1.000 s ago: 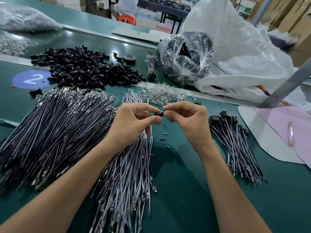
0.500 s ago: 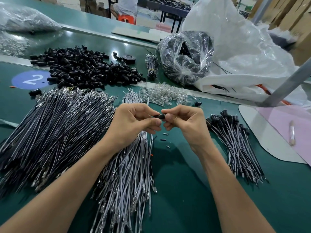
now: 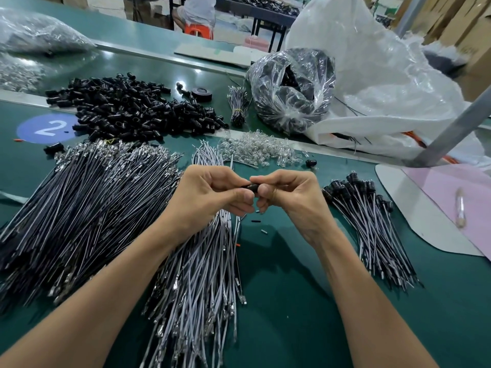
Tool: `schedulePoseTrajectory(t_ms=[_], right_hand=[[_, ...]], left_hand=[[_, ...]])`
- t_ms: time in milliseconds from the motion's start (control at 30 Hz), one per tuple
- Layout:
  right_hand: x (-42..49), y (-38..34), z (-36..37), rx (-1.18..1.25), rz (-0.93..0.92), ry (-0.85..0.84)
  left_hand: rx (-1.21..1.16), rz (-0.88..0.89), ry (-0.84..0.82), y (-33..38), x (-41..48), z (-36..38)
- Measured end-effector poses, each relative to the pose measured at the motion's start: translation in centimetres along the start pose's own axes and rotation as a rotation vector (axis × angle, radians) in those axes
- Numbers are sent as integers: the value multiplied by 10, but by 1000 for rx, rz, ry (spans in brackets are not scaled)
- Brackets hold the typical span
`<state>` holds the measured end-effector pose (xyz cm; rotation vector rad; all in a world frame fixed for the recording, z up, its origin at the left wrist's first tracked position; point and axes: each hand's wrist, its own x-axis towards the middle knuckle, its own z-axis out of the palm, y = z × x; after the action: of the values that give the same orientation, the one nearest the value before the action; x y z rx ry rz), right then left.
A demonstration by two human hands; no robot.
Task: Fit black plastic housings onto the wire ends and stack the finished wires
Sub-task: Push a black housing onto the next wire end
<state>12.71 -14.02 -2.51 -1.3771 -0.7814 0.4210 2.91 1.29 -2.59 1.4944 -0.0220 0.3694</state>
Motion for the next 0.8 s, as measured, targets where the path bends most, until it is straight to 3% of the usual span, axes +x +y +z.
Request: schedulePoseTrajectory(t_ms=[167,333,433,533,633,733,800], right_hand=[[5,3,16,49,26,28],[7,-8,12,292,-7,46],[-1,-29,-17,449,-8,112],[-16,-52,-70,145,3,326],[-31,-67,-122,-421,75,561],[-38,-67,-156,-968,225,659],[-39,-63,-161,-1107,330,634]], left_hand=[[-120,-96,97,1,5,7],[-260,-177,-24,3,5,0],[-224,-93,174,7,8,-10],[-239,-44,463,9,9,-26],[-50,-78,667,13,10,-41],[402,-182,626,17,12,-55],[673,-285,464,19,10,-59]])
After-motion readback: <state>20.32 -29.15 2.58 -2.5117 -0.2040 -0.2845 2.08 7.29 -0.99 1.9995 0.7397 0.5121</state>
